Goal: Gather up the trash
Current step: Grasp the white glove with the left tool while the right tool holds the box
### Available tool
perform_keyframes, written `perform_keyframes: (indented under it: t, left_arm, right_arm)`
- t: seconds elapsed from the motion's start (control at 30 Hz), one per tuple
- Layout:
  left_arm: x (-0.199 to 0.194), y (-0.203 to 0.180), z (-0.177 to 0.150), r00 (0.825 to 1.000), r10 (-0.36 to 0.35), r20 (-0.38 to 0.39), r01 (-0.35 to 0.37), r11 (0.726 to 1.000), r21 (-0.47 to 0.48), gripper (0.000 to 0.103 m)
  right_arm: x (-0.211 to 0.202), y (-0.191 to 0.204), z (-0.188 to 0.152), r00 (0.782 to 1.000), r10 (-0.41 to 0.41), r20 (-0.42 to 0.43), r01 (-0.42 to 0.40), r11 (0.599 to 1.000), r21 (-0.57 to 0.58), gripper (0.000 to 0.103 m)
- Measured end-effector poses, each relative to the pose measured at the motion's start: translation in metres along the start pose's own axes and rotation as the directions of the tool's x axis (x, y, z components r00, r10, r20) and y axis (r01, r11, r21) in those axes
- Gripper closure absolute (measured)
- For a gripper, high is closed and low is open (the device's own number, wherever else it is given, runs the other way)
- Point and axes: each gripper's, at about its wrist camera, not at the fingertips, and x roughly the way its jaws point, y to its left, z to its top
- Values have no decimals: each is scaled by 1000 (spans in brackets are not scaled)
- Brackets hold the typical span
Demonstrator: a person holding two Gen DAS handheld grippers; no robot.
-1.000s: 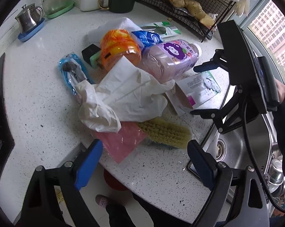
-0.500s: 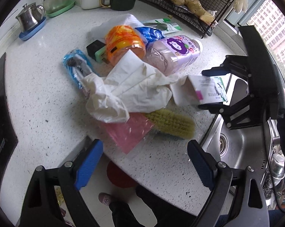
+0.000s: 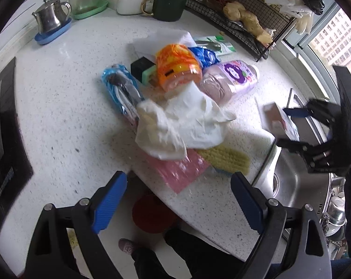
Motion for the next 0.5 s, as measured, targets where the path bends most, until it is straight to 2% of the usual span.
perform_keyframes:
  t: [0.13,0.3,0.43,0.5]
  left_arm:
    - [9,-1,19,1000,9,-7,-8,997,73,13]
    - [31,-1,34,999,33,-36,-26,986,164,13]
    - [44,-3,38,998,-20,-56,31,981,189,13]
    - [49,-7,39,998,-41,-55,53,974,221,17]
  right_arm:
    - [-6,-6,-4,1000,-7,5,6,995,96,43]
    - [-7,-8,-9,1000,-18,19,13,969,248,43]
    - [0,-1,-4,1000,-20,20,12,948,319,43]
    - [7,7,-3,1000,-5,23,-3,938,346,43]
